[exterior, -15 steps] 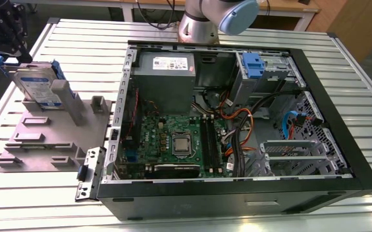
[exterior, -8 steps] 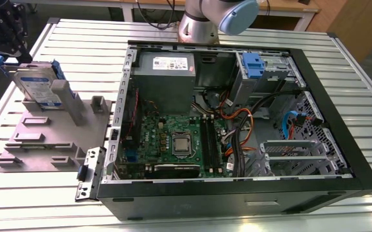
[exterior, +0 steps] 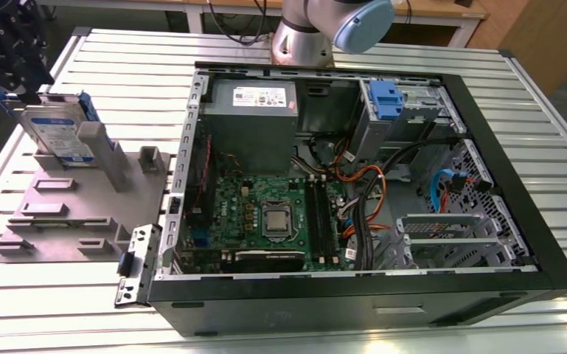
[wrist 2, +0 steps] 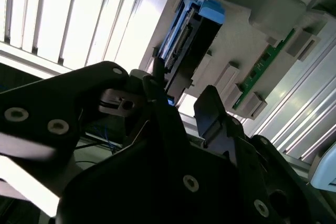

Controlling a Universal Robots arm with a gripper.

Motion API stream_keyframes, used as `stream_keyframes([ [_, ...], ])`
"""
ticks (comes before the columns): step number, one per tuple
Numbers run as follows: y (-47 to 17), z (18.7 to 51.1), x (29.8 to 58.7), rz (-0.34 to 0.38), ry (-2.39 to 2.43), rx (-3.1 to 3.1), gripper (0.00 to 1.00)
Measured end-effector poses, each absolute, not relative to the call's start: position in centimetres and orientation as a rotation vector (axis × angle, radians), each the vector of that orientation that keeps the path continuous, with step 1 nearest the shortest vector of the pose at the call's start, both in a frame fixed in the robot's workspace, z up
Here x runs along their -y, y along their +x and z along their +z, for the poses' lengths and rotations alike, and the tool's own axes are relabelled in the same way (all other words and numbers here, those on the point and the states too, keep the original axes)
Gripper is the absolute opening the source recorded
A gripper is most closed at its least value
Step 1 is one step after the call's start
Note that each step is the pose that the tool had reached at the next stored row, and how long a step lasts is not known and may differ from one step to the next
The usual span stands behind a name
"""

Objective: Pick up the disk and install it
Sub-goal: 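Pick up the disk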

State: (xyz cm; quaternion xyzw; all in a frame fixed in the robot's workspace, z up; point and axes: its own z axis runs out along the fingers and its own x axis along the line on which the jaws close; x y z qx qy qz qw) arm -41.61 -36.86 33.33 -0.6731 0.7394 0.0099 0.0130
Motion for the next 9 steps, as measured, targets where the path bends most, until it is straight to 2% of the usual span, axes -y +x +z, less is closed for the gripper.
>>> stream_keyframes([
  [3,-41.61,33.33,36.86,0.031,-2.097,-2.304,0.53],
  [4,-41.61,33.33,36.86,0.031,-2.097,-2.304,0.59],
  [9,-41.61,33.14,36.86,0.031,-2.098,-2.303,0.59],
])
